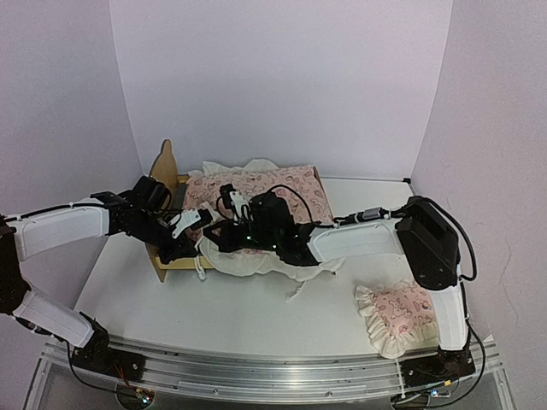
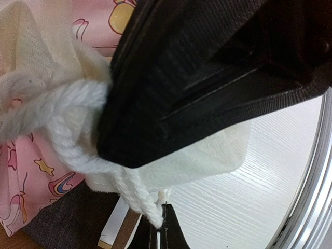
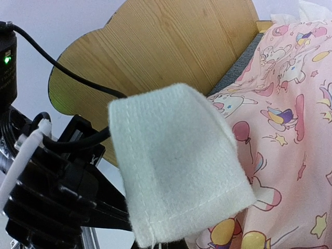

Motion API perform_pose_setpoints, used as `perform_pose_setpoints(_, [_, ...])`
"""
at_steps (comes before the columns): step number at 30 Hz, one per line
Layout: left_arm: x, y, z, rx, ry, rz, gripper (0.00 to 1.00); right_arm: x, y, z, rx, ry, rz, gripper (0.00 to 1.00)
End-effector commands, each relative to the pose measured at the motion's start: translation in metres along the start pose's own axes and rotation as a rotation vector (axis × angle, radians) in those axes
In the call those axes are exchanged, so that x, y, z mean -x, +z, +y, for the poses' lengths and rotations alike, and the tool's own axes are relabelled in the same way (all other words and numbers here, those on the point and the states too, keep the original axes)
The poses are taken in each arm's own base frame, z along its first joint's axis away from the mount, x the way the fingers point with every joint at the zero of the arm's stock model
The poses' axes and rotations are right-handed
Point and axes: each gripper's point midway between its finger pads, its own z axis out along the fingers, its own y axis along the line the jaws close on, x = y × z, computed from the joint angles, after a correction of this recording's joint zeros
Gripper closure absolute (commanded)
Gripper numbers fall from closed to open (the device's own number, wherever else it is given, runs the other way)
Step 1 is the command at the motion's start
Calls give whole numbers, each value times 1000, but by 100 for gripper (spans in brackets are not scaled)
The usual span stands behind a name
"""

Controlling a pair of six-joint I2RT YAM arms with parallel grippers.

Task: Set up the pet bed

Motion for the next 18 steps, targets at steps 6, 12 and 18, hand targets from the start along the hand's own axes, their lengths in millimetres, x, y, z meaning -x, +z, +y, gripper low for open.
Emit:
perform_pose_setpoints(6, [6, -8, -1, 6, 29, -29, 89, 39, -8, 24, 51, -23, -82, 100])
perform_pose_setpoints(12, [6, -1, 5, 23, 27, -30, 83, 40, -9, 25, 51, -23, -82, 100])
perform_pose_setpoints(18, [6, 3, 2, 4, 16, -40, 79, 40, -8, 25, 49, -23, -82, 100])
